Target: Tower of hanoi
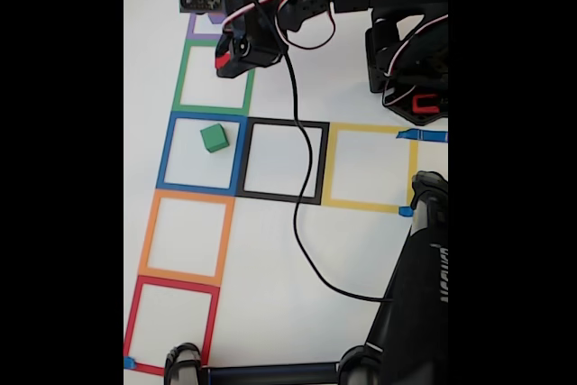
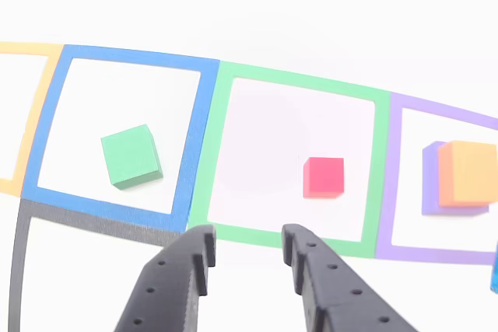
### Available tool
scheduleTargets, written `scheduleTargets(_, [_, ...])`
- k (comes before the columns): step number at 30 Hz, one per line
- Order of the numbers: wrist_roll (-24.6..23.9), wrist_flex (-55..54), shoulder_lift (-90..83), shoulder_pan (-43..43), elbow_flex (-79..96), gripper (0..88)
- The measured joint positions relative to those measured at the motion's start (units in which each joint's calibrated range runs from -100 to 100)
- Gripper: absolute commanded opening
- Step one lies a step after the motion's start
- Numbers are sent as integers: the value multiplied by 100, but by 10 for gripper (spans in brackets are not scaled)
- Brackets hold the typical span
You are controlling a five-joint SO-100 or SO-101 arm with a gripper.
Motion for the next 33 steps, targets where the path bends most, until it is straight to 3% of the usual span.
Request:
scheduleTargets(7, [0, 2217, 549, 796, -2541, 52])
scheduleTargets(17, [0, 2934, 397, 1697, -2833, 79])
scheduleTargets(22, [36, 2152, 68, 2013, -1549, 113])
scheduleTargets(33, [0, -1258, -861, 2458, 2125, 205])
